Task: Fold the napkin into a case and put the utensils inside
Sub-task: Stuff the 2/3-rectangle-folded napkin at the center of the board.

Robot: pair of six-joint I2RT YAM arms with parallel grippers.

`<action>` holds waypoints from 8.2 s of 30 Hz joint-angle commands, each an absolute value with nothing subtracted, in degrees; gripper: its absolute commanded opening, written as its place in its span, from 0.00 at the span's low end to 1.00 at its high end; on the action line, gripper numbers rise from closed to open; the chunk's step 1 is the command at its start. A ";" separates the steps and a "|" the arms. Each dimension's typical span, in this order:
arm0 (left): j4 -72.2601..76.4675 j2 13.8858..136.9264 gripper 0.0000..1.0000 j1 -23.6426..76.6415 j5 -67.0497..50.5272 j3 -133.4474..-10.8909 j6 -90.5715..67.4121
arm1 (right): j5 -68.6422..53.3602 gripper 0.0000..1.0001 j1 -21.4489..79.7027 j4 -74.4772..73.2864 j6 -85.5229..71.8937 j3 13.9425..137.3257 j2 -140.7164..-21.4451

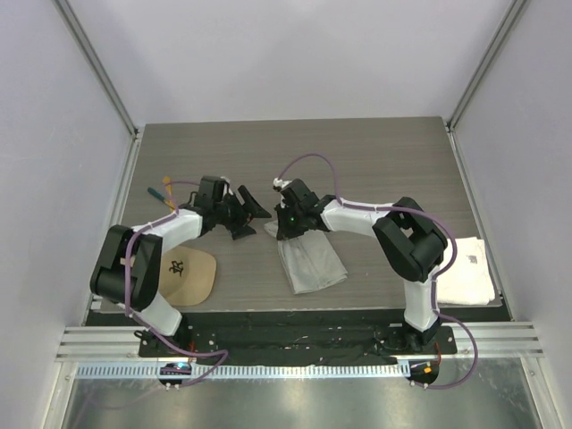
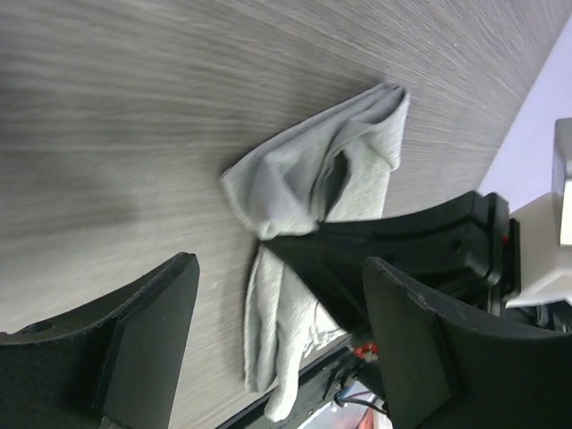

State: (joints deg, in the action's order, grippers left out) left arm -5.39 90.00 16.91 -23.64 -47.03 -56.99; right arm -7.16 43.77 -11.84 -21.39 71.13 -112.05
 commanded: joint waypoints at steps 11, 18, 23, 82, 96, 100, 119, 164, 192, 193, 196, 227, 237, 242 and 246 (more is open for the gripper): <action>-5.89 97.21 0.78 18.28 -22.50 -50.98 -63.01 | -14.41 0.01 42.28 -10.37 -23.91 69.08 -108.37; -4.57 101.33 0.74 19.07 -24.26 -51.50 -64.94 | -15.64 0.01 41.75 -9.05 -24.78 68.21 -107.58; -2.20 103.18 0.71 19.95 -24.61 -51.59 -66.00 | -16.35 0.01 41.13 -8.61 -25.05 68.03 -107.23; -13.71 99.32 0.00 21.09 -23.73 -60.47 -56.86 | -17.32 0.01 32.17 1.56 -24.08 53.80 -102.47; -13.36 103.52 0.00 25.57 -18.37 -67.93 -62.83 | -18.19 0.01 36.21 14.66 -42.17 48.61 -104.59; -13.71 106.43 0.00 28.03 -16.00 -71.36 -63.81 | -18.63 0.01 36.12 18.02 -45.26 47.28 -103.62; -21.80 104.85 0.00 34.19 -0.44 -74.62 -64.77 | -19.07 0.01 32.43 1.31 -35.25 51.15 -97.02; -31.99 104.59 0.00 38.50 3.87 -79.98 -88.05 | -21.18 0.56 32.08 26.98 -31.47 45.35 -99.40; -26.11 100.02 0.00 38.85 7.91 -72.16 -98.61 | -14.24 0.58 34.98 52.81 -40.16 37.18 -102.48; -26.10 100.19 0.00 38.85 7.82 -72.07 -98.79 | -14.06 0.58 34.89 53.17 -41.38 37.00 -102.48; -26.10 100.20 0.00 38.67 7.82 -72.07 -98.96 | -13.98 0.58 35.33 56.78 -42.19 35.34 -102.66; -19.95 95.98 0.00 38.76 6.15 -65.13 -105.82 | -4.49 0.68 39.29 64.00 -44.48 39.99 -110.57; -22.23 97.91 0.00 36.48 4.31 -67.40 -95.91 | -9.40 0.70 38.59 50.99 -38.86 39.12 -105.22; -28.38 101.59 0.00 35.25 4.48 -72.50 -79.48 | -15.54 0.74 36.48 37.22 -35.08 39.02 -101.43; -35.22 105.29 0.00 35.24 5.88 -77.78 -70.67 | -20.73 0.75 34.02 28.85 -34.10 40.07 -97.21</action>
